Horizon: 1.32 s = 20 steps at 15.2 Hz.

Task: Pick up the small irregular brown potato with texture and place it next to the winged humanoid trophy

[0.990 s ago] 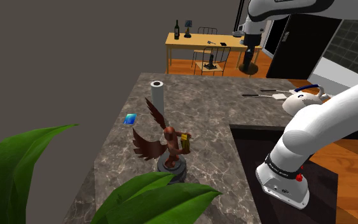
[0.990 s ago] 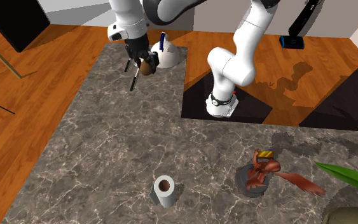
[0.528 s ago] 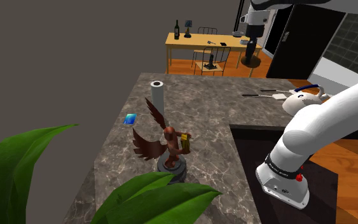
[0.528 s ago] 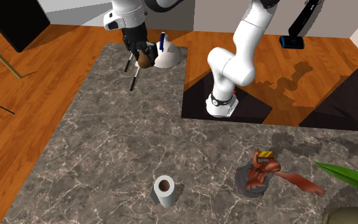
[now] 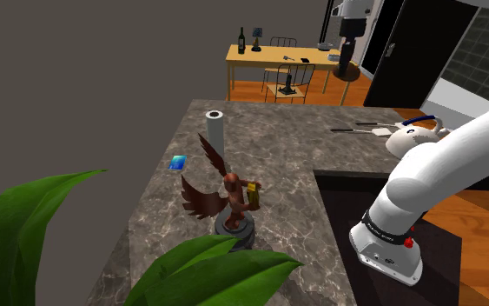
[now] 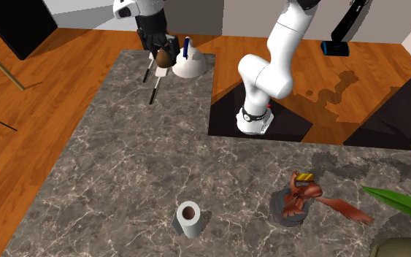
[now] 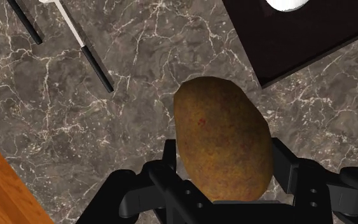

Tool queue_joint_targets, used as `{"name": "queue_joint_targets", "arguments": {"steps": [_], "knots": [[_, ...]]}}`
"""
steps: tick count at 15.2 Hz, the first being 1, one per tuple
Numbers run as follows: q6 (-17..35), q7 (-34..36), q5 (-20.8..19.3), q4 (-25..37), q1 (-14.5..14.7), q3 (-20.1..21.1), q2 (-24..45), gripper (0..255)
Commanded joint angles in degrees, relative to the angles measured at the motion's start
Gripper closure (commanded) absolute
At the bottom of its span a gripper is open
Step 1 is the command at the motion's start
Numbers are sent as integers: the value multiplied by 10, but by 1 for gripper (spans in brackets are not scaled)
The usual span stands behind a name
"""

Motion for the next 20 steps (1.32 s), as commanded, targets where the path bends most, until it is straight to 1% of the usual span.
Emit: {"name": "queue_joint_targets", "arguments": {"steps": [1,11,12,20], "knots": [[-16,-1,2,20,1,1,4,255],[-93,-11,10,129,5,2,37,255],[-95,-11,10,132,5,2,38,255],[-97,113,50,101,37,89,15,255]]}}
